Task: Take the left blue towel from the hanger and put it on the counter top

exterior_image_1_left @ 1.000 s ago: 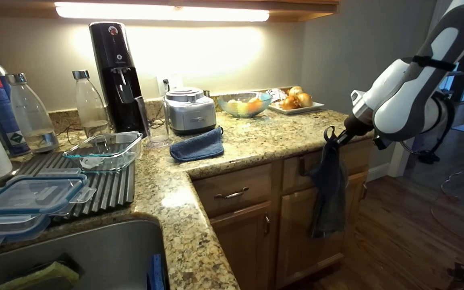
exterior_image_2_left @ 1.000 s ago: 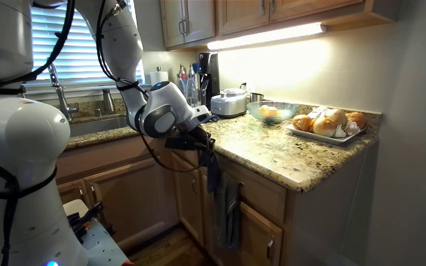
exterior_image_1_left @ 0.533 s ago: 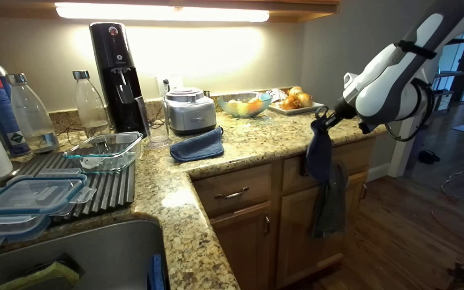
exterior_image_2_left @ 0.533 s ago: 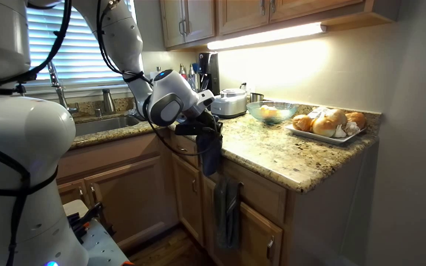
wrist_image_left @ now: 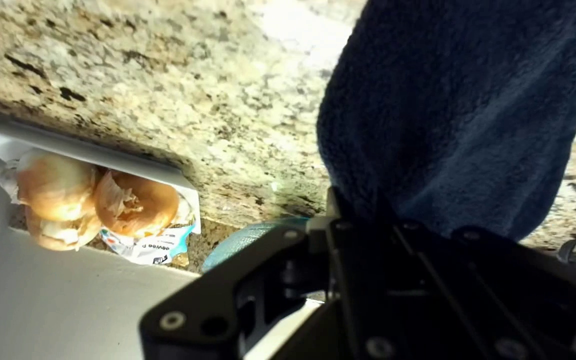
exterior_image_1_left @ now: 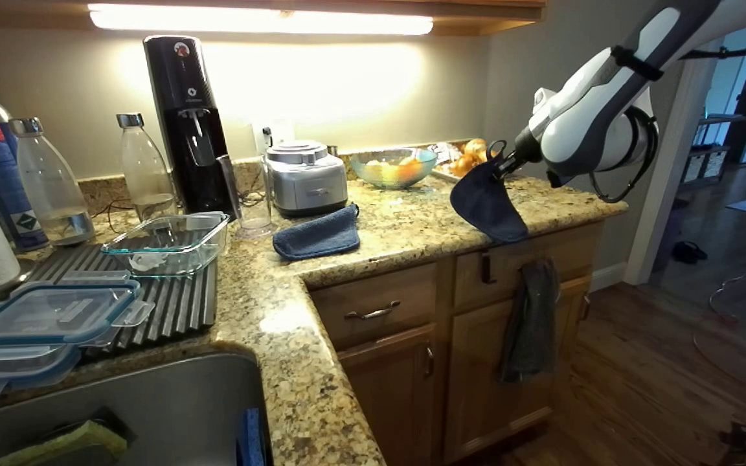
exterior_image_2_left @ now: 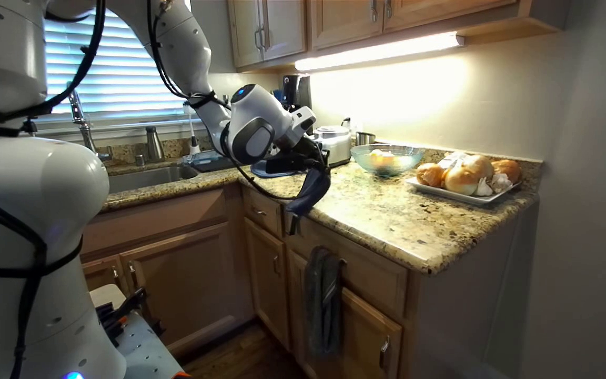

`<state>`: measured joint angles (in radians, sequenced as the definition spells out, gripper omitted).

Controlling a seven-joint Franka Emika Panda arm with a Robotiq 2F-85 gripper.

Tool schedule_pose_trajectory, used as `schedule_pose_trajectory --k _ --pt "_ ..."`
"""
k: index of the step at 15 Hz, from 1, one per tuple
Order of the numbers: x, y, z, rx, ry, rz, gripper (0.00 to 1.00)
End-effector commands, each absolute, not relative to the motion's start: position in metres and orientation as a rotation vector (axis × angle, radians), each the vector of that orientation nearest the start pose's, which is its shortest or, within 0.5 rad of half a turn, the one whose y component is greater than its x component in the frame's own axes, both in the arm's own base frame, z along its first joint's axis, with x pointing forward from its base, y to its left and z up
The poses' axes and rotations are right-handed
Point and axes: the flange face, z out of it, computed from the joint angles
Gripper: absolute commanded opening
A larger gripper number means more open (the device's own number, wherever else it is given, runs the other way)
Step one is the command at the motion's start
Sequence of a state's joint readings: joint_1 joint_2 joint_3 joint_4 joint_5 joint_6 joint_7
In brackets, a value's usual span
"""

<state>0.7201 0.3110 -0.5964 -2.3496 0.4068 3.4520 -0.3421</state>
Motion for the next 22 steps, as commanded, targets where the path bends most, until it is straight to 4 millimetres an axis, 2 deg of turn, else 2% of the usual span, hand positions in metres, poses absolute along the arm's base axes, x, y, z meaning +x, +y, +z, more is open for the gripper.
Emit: schedule_pose_trajectory --k 1,5,6,7,9,15,17,19,20,21,22 --pt "0.579 0.033 0.319 -3.054 -0.166 -1.417 0.08" --pt "0.588 0.035 0.293 -3.096 -0.187 -1.379 0.07" --pt "0.588 0.035 0.290 -3.105 -0.193 -1.367 0.36" --pt "0.588 0.036 0.287 -3.108 -0.194 -1.358 0.37" --pt "0.584 0.037 0.287 -3.110 -0.207 -1.356 0.48" --pt "0.569 0.043 0.304 -3.084 -0.216 -1.335 0.88" --pt "0.564 0.045 0.308 -3.077 -0.215 -1.313 0.98" --pt "0.559 0.045 0.311 -3.071 -0.194 -1.302 1.00" --pt "0.577 0.048 0.301 -3.079 -0.227 -1.364 0.94" --pt "0.575 0.048 0.303 -3.076 -0.219 -1.361 1.00" --pt "0.573 0.048 0.303 -3.074 -0.217 -1.358 1.00"
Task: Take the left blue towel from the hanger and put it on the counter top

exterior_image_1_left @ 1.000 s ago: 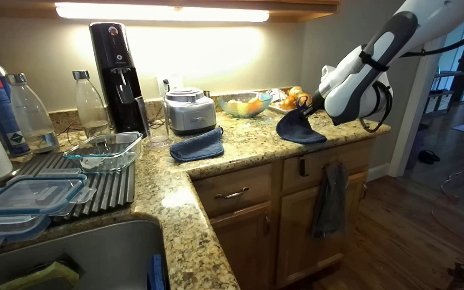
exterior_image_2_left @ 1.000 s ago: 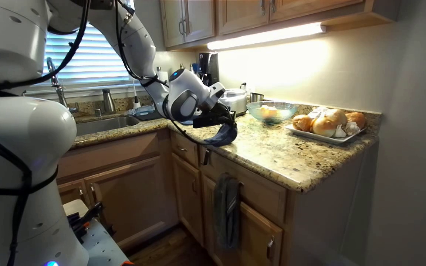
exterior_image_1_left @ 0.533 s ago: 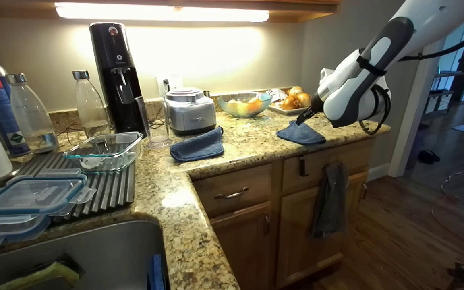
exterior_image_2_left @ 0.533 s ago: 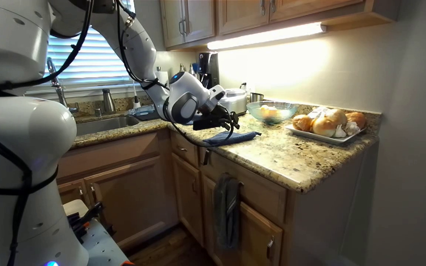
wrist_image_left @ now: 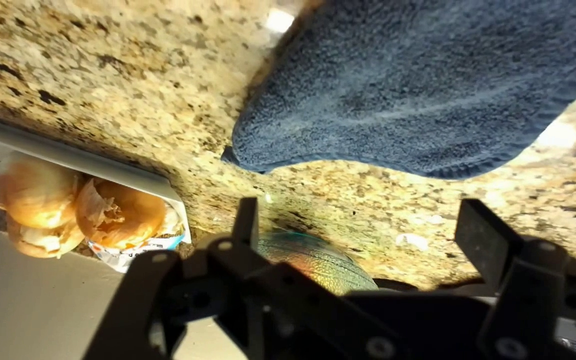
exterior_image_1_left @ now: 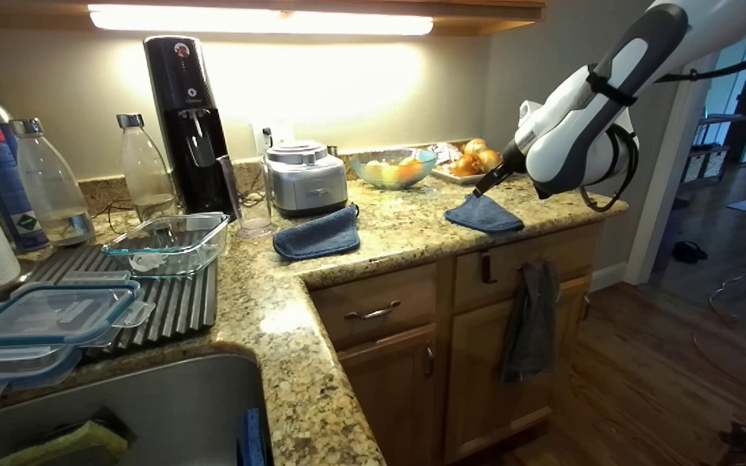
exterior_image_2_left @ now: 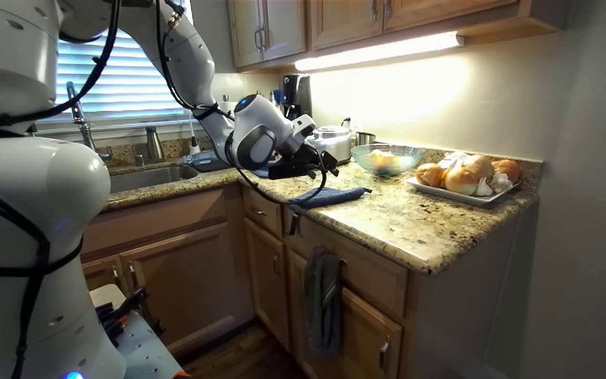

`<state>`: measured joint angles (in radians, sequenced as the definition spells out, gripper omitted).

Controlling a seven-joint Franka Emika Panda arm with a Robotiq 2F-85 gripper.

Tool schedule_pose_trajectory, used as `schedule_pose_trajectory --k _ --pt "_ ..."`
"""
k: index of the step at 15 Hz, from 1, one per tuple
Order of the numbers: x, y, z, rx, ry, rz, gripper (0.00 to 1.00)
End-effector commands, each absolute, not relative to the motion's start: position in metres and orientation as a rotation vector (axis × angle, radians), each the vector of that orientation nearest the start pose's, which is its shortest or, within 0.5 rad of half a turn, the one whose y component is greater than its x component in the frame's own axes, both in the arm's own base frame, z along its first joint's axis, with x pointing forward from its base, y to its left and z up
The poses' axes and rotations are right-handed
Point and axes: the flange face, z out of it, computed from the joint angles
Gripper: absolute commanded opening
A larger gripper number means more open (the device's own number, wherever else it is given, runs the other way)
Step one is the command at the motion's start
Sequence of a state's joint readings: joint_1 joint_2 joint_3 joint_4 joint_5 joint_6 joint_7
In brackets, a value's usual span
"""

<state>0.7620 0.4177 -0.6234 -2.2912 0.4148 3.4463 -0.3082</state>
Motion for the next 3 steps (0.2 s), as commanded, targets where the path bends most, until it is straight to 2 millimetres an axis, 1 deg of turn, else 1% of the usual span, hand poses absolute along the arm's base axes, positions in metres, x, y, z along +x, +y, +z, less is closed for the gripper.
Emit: schedule_pose_trajectory --k 1,3 --pt "0.5718 0.0481 0.3036 -3.074 -0.214 -1.355 1.00" --pt "0.5709 0.0475 0.3029 -3.076 -0.213 -1.352 1.00"
